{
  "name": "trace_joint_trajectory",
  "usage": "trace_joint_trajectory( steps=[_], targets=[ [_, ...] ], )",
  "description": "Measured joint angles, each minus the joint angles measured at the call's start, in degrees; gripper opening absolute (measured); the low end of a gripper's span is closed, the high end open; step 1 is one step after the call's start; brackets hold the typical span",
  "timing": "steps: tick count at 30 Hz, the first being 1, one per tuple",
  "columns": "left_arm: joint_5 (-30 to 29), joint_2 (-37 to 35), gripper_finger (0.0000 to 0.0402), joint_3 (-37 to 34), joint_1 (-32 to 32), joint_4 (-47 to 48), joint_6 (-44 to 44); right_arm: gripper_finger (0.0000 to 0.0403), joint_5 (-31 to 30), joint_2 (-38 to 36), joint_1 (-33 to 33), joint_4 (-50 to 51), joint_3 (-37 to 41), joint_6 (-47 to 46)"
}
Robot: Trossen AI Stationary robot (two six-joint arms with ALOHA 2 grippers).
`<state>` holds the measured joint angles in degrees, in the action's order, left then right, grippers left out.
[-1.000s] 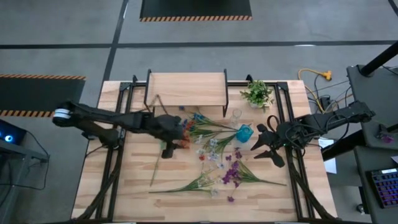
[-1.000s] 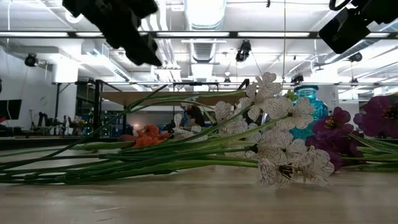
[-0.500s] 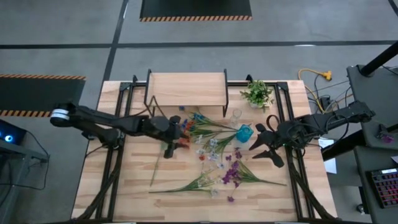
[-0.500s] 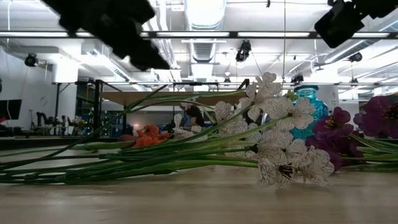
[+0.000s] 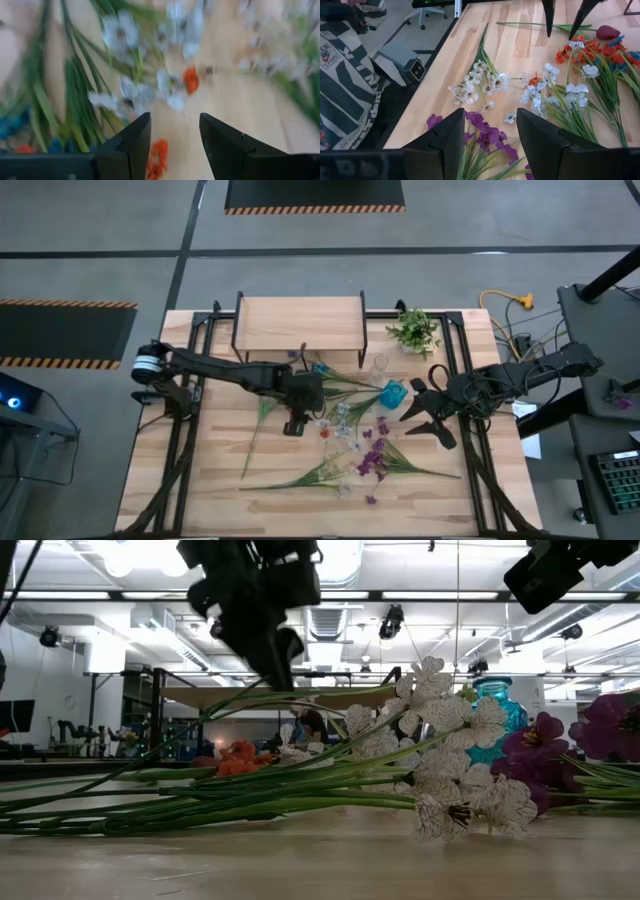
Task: Pick and place flowers into a vace then onto a shelf
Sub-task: Put the purple flowers into the blue flower vase
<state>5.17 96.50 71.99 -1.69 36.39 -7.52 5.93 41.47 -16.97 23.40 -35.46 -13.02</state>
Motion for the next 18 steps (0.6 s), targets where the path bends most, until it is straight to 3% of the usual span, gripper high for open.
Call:
trace_joint_trajectory(
  steps=[4,7,18],
  targets=[
    [0.0,-1.9,0.0153,-3.8,0.3,0.2,0.8,0.0171,0.0,0.0,0.0,0.0,0.0,-0.1],
    [-1.6,-8.2,0.0153,-9.1,0.3,-1.2,4.5,0.0171,0.1,0.0,0.0,0.1,0.0,-0.3],
    [-10.3,-47.3,0.0153,-40.0,-2.4,-23.6,12.8,0.0171,0.1,0.0,0.0,0.1,0.0,-0.1]
  ],
)
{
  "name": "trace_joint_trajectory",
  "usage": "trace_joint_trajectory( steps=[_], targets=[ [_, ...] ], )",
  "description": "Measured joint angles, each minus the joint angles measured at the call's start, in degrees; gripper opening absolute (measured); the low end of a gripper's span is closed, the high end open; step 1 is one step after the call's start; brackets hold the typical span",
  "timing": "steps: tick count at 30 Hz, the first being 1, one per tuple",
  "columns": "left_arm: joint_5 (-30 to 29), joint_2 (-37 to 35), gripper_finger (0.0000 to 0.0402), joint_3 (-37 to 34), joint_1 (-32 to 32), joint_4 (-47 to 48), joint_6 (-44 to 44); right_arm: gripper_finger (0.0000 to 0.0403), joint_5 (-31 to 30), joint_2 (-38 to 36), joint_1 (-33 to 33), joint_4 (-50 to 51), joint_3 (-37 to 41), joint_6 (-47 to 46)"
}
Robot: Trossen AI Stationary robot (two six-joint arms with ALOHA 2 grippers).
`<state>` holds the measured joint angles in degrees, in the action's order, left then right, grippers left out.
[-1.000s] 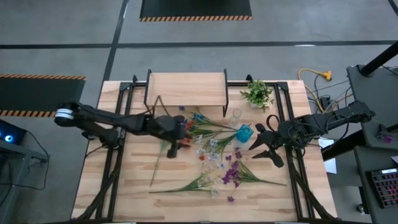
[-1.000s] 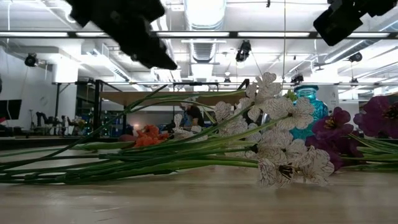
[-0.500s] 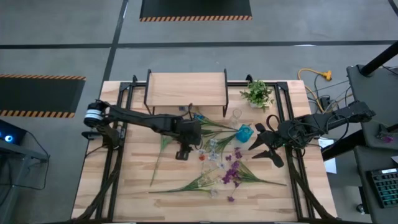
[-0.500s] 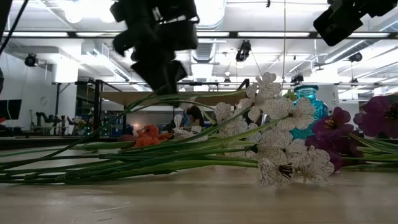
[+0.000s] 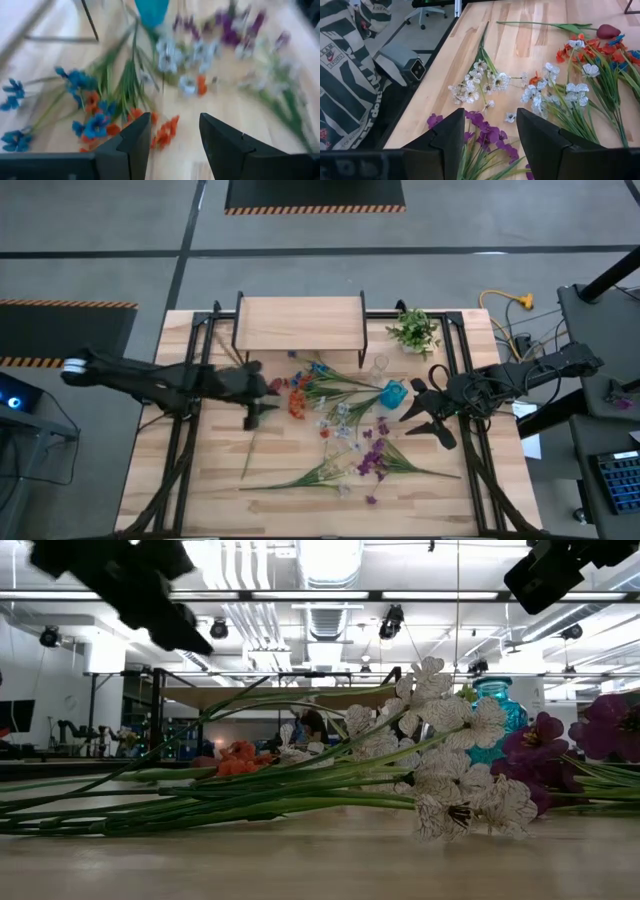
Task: Pick and place flowers into a vace then onto a shelf
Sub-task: Put the purple flowers into the blue flower vase
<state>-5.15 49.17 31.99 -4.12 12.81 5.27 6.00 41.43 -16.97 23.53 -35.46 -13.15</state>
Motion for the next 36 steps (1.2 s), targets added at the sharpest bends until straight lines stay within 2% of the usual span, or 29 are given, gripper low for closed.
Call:
trace_joint_trajectory(
  steps=[4,7,17,24,36],
  targets=[
    [-0.2,-10.6,0.0153,-7.5,0.2,-6.8,0.0,0.0171,0.0,0.0,0.0,0.0,0.0,0.0],
    [-0.5,-16.3,0.0153,-10.2,0.4,-7.9,0.0,0.0171,0.0,0.0,0.0,-0.2,0.0,0.0],
    [-0.5,-28.5,0.0153,-11.9,0.4,-5.1,-0.2,0.0171,0.0,0.0,0.0,-0.2,0.0,0.1],
    [-0.5,-28.6,0.0153,-11.7,0.4,-3.9,-0.2,0.0171,0.0,0.0,0.0,-0.3,0.0,0.1],
    [-0.4,-19.1,0.0153,-7.0,0.3,-3.6,-1.7,0.0171,-0.1,0.0,0.0,-0.3,0.0,-0.2]
  ],
)
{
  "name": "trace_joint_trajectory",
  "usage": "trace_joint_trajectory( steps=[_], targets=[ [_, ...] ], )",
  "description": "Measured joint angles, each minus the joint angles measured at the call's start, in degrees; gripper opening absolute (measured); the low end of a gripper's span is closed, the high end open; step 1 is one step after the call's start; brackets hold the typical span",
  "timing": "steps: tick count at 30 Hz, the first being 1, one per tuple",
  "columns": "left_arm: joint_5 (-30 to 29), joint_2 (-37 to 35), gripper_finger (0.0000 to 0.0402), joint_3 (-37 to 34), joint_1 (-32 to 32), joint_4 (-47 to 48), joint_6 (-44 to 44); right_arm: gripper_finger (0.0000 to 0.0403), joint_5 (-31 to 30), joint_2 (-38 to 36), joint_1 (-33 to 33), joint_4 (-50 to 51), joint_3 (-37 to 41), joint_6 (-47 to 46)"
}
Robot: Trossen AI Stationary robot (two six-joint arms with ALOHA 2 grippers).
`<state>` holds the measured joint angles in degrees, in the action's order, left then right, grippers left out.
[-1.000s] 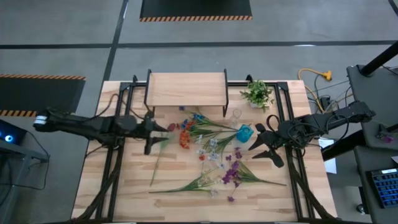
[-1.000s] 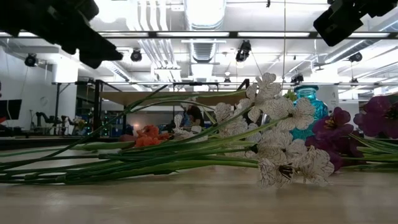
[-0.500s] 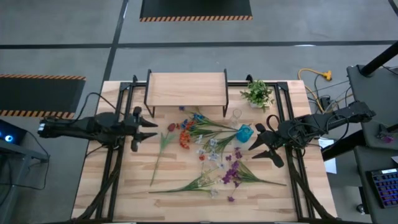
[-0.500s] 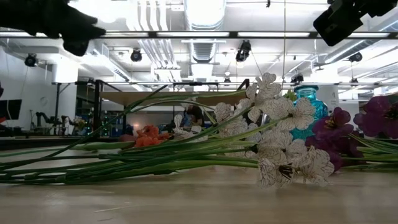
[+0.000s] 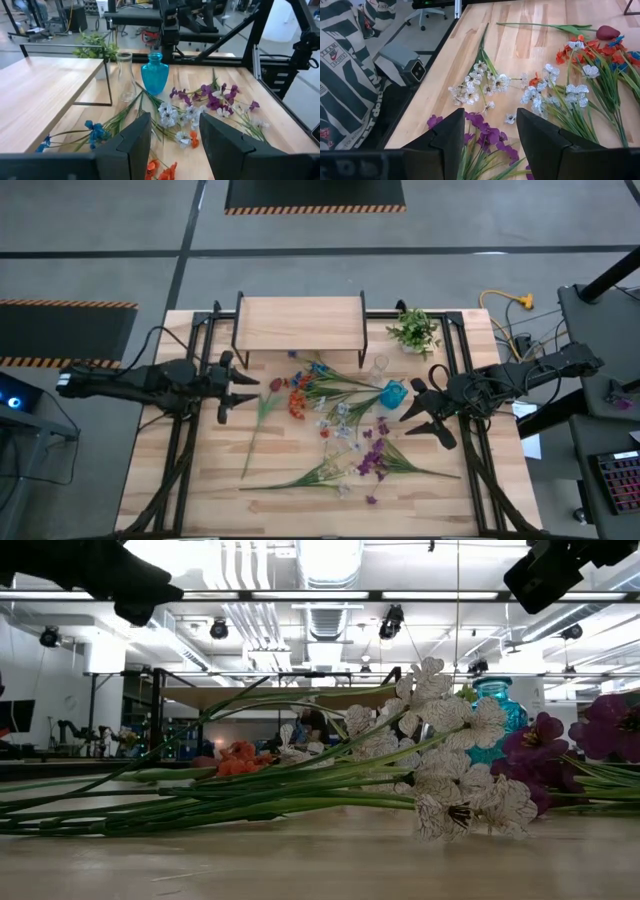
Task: Pick and place flowers into a vace then onto a shelf
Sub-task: Put the purple flowers into the blue flower vase
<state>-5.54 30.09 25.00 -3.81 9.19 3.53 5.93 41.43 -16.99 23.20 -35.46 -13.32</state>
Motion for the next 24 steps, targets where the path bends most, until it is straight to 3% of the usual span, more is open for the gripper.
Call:
trace_joint_trajectory(
  steps=[9,18,24],
  targets=[
    [0.0,14.0,0.0153,8.6,0.0,0.3,-1.1,0.0171,0.0,0.0,0.0,0.0,0.0,0.0],
    [0.0,29.5,0.0153,23.6,0.0,18.7,-5.0,0.0171,0.0,0.0,0.0,0.2,0.0,-0.1],
    [0.0,33.7,0.0153,27.2,0.0,21.1,-4.1,0.0171,0.0,0.0,0.0,0.3,0.0,0.0]
  ],
)
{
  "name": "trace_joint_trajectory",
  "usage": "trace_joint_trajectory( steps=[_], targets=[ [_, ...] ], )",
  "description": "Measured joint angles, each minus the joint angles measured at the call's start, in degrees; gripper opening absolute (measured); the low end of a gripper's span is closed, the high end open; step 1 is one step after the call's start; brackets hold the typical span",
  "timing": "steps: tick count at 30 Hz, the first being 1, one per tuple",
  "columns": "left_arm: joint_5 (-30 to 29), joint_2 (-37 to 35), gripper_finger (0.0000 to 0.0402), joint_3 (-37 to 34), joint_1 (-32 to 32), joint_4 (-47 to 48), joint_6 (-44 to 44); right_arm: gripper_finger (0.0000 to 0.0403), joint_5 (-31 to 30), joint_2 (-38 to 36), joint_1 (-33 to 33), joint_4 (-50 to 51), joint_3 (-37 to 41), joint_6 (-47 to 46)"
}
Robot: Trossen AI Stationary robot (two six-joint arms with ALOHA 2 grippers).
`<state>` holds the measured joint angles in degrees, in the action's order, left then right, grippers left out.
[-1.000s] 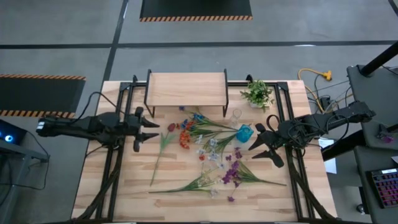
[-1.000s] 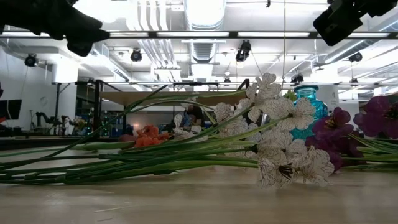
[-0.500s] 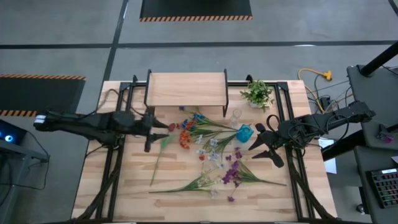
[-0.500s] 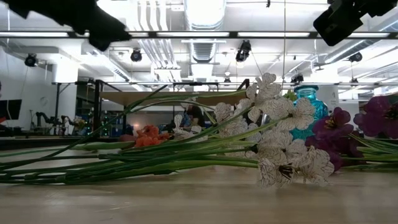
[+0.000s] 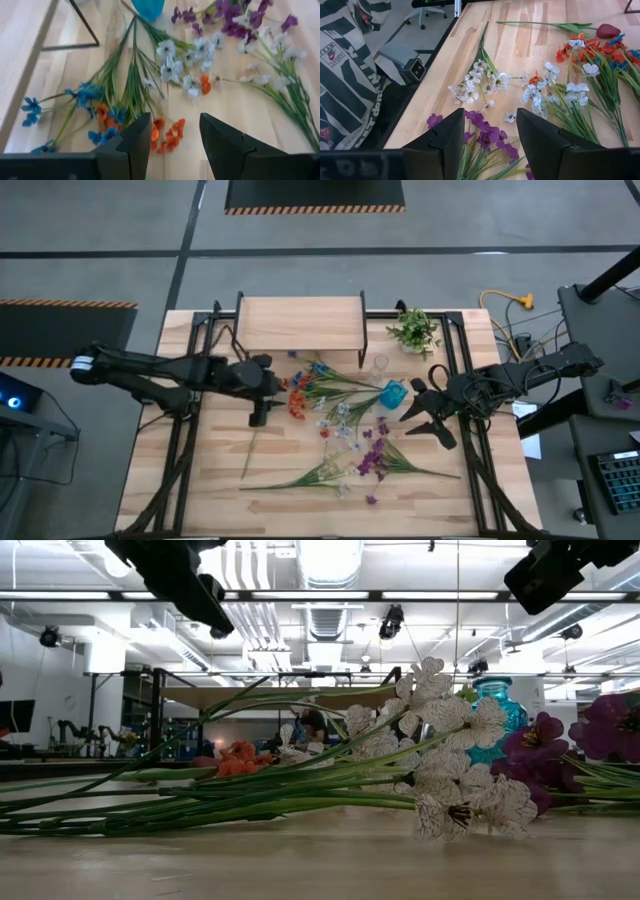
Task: Pick and place flowers into a vace then onto a shelf
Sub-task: Put the purple flowers into the blue flower vase
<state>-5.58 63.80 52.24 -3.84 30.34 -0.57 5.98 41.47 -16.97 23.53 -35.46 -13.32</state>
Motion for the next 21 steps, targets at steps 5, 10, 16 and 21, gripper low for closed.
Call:
trace_joint_trajectory(
  steps=[5,10,16,21],
  targets=[
    [0.0,2.8,0.0153,1.2,0.0,-0.2,1.0,0.0171,0.0,0.0,0.0,0.0,0.0,-0.2],
    [0.0,7.3,0.0153,3.5,0.0,0.2,1.3,0.0171,0.0,0.0,0.0,0.0,0.0,0.0],
    [0.0,12.6,0.0153,6.3,0.0,2.6,1.3,0.0171,0.0,0.0,0.0,0.0,0.0,-0.1],
    [0.0,16.9,0.0153,9.5,0.0,5.4,1.3,0.0171,0.0,0.0,0.0,0.0,0.0,0.0]
  ],
)
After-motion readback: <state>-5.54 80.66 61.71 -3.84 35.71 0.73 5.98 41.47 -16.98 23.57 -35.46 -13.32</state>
